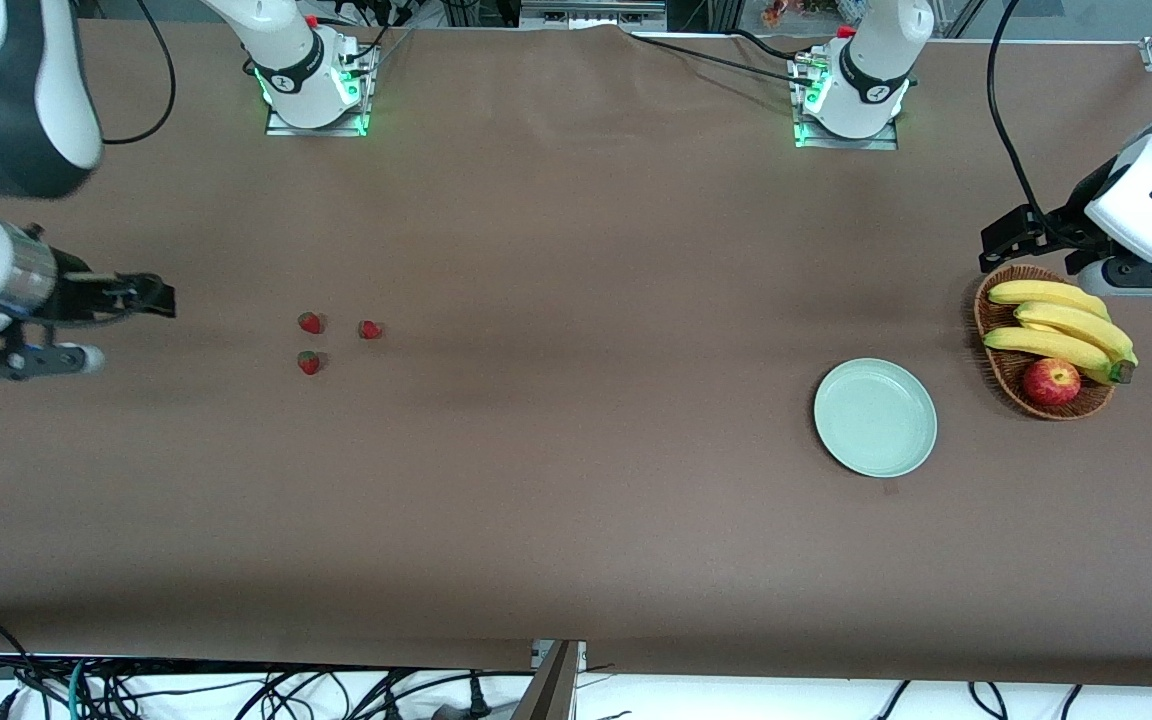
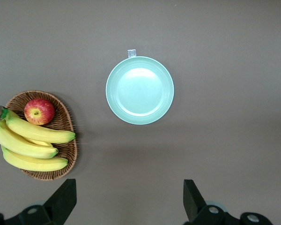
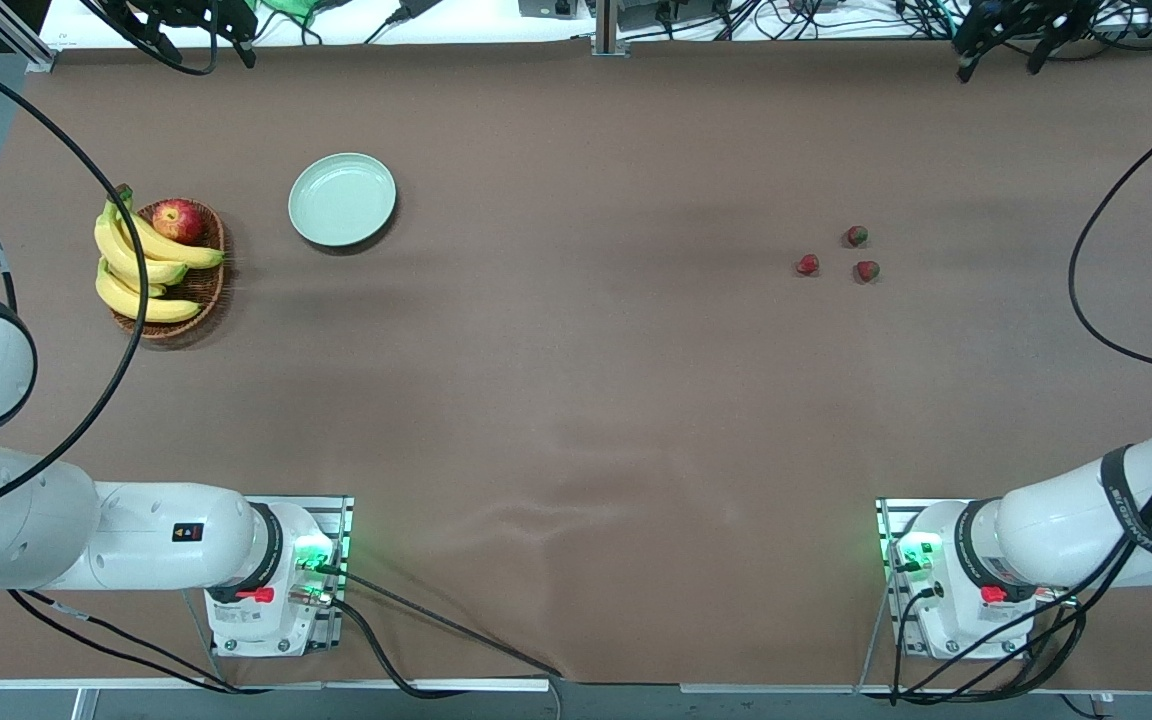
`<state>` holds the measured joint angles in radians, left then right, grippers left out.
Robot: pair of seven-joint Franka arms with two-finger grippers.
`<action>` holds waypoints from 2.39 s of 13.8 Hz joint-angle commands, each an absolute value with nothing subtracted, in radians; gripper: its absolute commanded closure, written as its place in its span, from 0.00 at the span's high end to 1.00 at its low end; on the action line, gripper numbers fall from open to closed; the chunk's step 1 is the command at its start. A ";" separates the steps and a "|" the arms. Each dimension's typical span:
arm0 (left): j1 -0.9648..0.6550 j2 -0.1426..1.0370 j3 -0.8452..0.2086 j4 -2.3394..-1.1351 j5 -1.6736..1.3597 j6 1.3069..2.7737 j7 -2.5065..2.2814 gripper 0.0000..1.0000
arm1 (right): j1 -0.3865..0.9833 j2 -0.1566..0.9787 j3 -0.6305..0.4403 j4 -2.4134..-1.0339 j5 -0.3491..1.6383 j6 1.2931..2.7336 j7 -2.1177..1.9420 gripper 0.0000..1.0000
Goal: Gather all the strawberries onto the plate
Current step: 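Reach the right gripper down toward the three red strawberries, then grasp one strawberry with the right gripper and lift it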
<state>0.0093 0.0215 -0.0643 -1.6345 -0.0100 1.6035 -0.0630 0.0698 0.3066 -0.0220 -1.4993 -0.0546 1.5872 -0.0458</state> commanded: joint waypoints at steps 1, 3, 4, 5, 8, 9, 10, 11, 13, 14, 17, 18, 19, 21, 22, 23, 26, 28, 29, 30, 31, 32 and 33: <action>0.011 0.023 -0.063 -1.624 0.002 1.589 -0.040 1.00 | 0.093 0.420 -0.023 -1.491 -0.040 1.639 -0.057 1.00; 0.011 0.023 -0.063 -1.623 0.002 1.589 -0.041 1.00 | 0.097 0.491 -0.020 -1.499 -0.020 1.690 -0.057 1.00; 0.011 0.023 -0.061 -1.623 0.002 1.589 -0.041 1.00 | 0.103 0.524 -0.018 -1.505 -0.009 1.712 -0.057 1.00; 0.011 0.023 -0.063 -1.624 0.000 1.589 -0.041 1.00 | 0.113 0.549 -0.018 -1.528 -0.006 1.747 -0.055 1.00; 0.011 0.023 -0.063 -1.623 0.000 1.589 -0.041 1.00 | 0.118 0.574 -0.012 -1.691 -0.005 1.989 -0.055 1.00; 0.011 0.023 -0.063 -1.623 0.000 1.591 -0.041 1.00 | 0.120 0.575 -0.011 -1.733 -0.005 2.040 -0.046 1.00; 0.011 0.023 -0.063 -1.623 0.000 1.591 -0.041 1.00 | 0.121 0.578 -0.011 -1.762 -0.005 2.074 -0.037 1.00; 0.011 0.023 -0.063 -1.623 0.000 1.591 -0.041 1.00 | 0.121 0.589 -0.011 -1.787 -0.005 2.107 -0.035 1.00; 0.011 0.023 -0.063 -1.624 0.000 1.589 -0.041 1.00 | 0.121 0.591 -0.009 -1.830 -0.005 2.157 -0.034 1.00; 0.011 0.023 -0.063 -1.623 0.000 1.591 -0.041 1.00 | 0.121 0.591 -0.009 -1.848 -0.005 2.172 -0.034 1.00; 0.011 0.023 -0.063 -1.624 0.000 1.591 -0.041 1.00 | 0.121 0.591 0.008 -1.871 -0.003 2.171 -0.034 1.00; 0.011 0.023 -0.063 -1.624 0.000 1.591 -0.040 1.00 | 0.121 0.591 0.009 -1.878 -0.003 2.172 -0.034 0.95; 0.011 0.023 -0.063 -1.623 0.000 1.591 -0.041 1.00 | 0.121 0.591 0.009 -1.879 -0.003 2.168 -0.034 0.73; 0.011 0.023 -0.063 -1.623 0.000 1.591 -0.041 1.00 | 0.121 0.589 0.011 -1.879 -0.003 2.157 -0.034 0.26; 0.011 0.023 -0.063 -1.623 0.000 1.591 -0.041 1.00 | 0.121 0.589 0.011 -1.879 -0.003 2.155 -0.034 0.11; 0.011 0.023 -0.063 -1.623 0.000 1.591 -0.041 1.00 | 0.121 0.588 0.011 -1.879 -0.003 2.154 -0.032 0.02; 0.011 0.023 -0.063 -1.623 0.000 1.591 -0.041 1.00 | 0.121 0.584 0.028 -1.861 -0.003 2.103 -0.032 0.00; 0.011 0.023 -0.063 -1.623 0.000 1.591 -0.041 1.00 | 0.121 0.580 0.054 -1.804 -0.005 2.031 -0.032 0.00; 0.011 0.025 -0.063 -1.623 0.000 1.591 -0.041 1.00 | 0.121 0.578 0.064 -1.761 -0.005 2.004 -0.041 0.00; 0.011 0.023 -0.063 -1.623 0.000 1.591 -0.041 1.00 | 0.121 0.577 0.101 -1.709 -0.005 1.968 -0.040 0.00; 0.011 0.023 -0.063 -1.623 0.000 1.591 -0.041 1.00 | 0.123 0.578 0.154 -1.657 -0.005 1.929 -0.038 0.00; 0.011 0.025 -0.063 -1.623 0.000 1.591 -0.041 1.00 | 0.149 0.584 0.190 -1.632 -0.003 1.921 -0.026 0.00; 0.011 0.023 -0.063 -1.623 0.000 1.591 -0.041 1.00 | 0.190 0.587 0.196 -1.626 -0.002 1.931 0.056 0.00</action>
